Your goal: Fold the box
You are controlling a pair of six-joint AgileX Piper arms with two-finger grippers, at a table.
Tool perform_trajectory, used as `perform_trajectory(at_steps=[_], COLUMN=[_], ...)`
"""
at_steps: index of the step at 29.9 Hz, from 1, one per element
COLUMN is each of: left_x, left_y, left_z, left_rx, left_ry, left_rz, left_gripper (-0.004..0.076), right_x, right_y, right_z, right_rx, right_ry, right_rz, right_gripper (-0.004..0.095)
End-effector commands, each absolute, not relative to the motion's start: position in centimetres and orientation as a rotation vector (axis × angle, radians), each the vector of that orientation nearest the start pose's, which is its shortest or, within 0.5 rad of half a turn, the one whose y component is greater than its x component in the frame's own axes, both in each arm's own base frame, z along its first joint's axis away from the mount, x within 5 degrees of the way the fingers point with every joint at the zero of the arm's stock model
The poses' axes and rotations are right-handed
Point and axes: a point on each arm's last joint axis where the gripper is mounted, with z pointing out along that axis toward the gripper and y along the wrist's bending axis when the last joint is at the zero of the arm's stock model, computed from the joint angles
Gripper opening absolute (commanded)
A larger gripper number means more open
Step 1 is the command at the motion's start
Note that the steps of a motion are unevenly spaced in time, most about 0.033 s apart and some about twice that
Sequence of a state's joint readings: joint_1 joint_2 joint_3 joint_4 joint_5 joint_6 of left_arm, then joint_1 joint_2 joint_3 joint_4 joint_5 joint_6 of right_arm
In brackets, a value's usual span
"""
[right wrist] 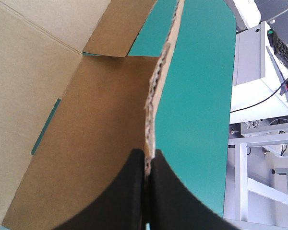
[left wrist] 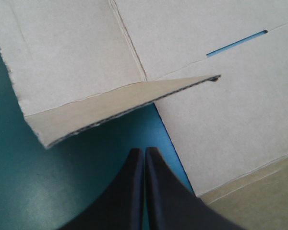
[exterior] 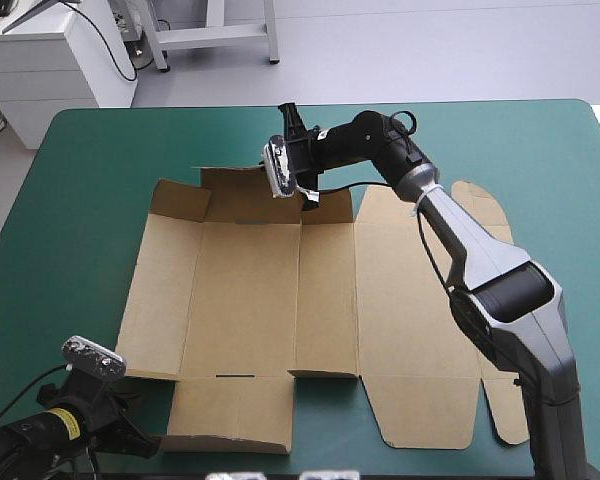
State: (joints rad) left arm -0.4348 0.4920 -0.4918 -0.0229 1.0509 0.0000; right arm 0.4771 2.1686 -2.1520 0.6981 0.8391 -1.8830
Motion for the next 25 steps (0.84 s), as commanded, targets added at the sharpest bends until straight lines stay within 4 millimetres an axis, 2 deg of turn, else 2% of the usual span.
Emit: perform_trajectory(at_steps=[1,4,7,9,12,14,16,25], left_x=[6.61,6.61,6.61,6.61,6.61,6.61,6.61,6.61], left_y=[-3.38,-3.38,-3.38,-3.38,-3.38,-3.38,-3.38,-3.38], left_z=[26.83,26.83,26.83,26.83,26.83,26.83,26.83,26.83], left_rx=[0.524,0.524,0.524,0.524,0.524,0.524,0.524,0.524], left_ry=[2.435,2.435,2.435,2.435,2.435,2.435,2.435,2.435], left_rz=[-0.231,-0.231,-0.231,-0.231,-0.231,-0.231,-0.231,-0.231], left_gripper=[-0.0008,-0.0008,-0.0008,-0.0008,-0.0008,-0.0008,-0.0008,-0.0008], right_x=[41.49,41.5,41.51,41.52,41.52,41.54,41.59,41.69], right_y=[26.45,26.52,26.62,26.62,26.62,26.62,26.6,26.37], right_z=[37.6,37.85,38.08,38.1,38.03,38.05,38.08,38.31], right_rx=[-1.721,-1.686,-1.651,-1.65,-1.659,-1.656,-1.648,-1.594], right_ry=[0.973,0.978,0.981,0.979,0.97,0.971,0.976,1.065], right_rz=[-0.018,0.01,0.031,0.028,0.022,0.019,0.018,0.045], right_gripper=[-0.0021,-0.0009,0.0079,0.0228,0.052,0.0627,0.0651,0.0646])
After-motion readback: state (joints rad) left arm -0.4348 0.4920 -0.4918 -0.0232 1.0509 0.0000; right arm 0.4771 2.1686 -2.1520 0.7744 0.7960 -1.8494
